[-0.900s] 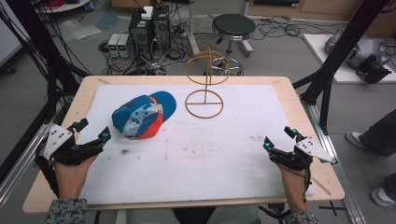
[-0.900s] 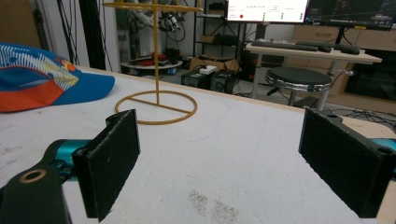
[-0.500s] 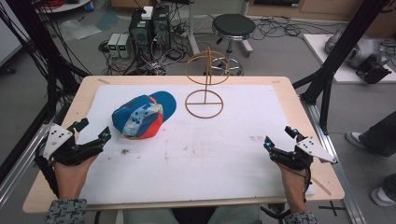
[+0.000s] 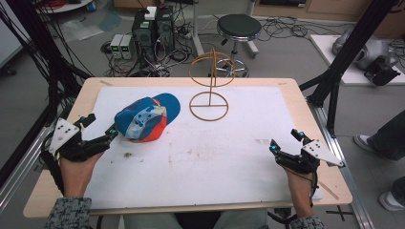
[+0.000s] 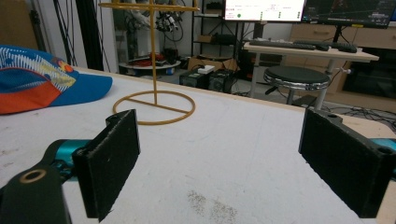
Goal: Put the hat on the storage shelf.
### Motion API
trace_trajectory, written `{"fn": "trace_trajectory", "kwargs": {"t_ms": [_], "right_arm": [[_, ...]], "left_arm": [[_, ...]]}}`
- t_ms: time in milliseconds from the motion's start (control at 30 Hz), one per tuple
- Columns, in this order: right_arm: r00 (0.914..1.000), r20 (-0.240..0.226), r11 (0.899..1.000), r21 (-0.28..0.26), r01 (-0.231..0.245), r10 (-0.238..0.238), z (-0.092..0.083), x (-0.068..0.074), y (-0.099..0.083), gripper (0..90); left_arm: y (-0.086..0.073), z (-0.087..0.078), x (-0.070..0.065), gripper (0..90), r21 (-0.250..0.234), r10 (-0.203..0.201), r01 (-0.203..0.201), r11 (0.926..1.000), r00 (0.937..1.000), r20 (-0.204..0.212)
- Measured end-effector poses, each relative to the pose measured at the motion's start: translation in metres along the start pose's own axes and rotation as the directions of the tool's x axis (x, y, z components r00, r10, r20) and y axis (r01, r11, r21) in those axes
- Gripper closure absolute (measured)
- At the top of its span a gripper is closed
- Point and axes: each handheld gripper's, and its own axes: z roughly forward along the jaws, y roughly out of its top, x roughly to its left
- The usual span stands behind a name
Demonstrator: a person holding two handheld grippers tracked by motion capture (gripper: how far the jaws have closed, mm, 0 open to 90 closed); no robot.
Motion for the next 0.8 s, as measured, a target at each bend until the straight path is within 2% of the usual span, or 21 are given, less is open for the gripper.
{"fn": "trace_trajectory", "kwargs": {"t_ms": [33,100,233,400,600,700,733,800], "right_arm": [[1.0,-0.001,1.0,0.0,-0.003,0.003,0.0,0.0,0.0,11.7],[1.0,0.0,1.0,-0.001,0.0,0.0,0.0,0.0,0.0,11.7],[1.0,0.001,1.0,0.001,-0.006,0.006,-0.001,0.0,0.0,11.7],[1.0,0.001,1.0,-0.003,-0.006,0.006,-0.001,-0.001,0.0,11.7],[1.0,-0.005,1.0,0.002,-0.002,0.002,0.0,-0.001,-0.001,11.7],[1.0,-0.004,1.0,0.002,-0.002,0.002,0.0,-0.001,0.0,11.7],[1.0,-0.004,1.0,0.001,-0.004,0.004,0.0,-0.001,0.0,11.7],[0.9999,-0.002,1.0,0.001,-0.012,0.012,-0.001,-0.001,0.0,11.7]], "left_arm": [[0.004,0.009,-0.002,19.0,0.003,0.005,-0.005,1.0,0.9999,0.015],[0.006,0.014,-0.003,19.1,0.005,0.009,-0.009,0.9999,0.9998,0.019],[0.014,0.03,-0.007,20.1,-0.001,0.049,-0.049,0.9988,0.9983,0.031],[0.022,0.05,-0.005,20.6,-0.002,0.068,-0.068,0.9977,0.9967,0.044],[0.021,0.062,-0.001,21.3,-0.002,0.045,-0.045,0.999,0.9979,0.047],[0.017,0.07,0.0,21.8,0.01,0.04,-0.041,0.9991,0.9974,0.059],[0.013,0.074,0.0,22.8,-0.015,0.031,-0.03,0.9995,0.996,0.084],[0.011,0.077,0.0,25.2,-0.015,0.034,-0.033,0.9993,0.9953,0.091]]}}
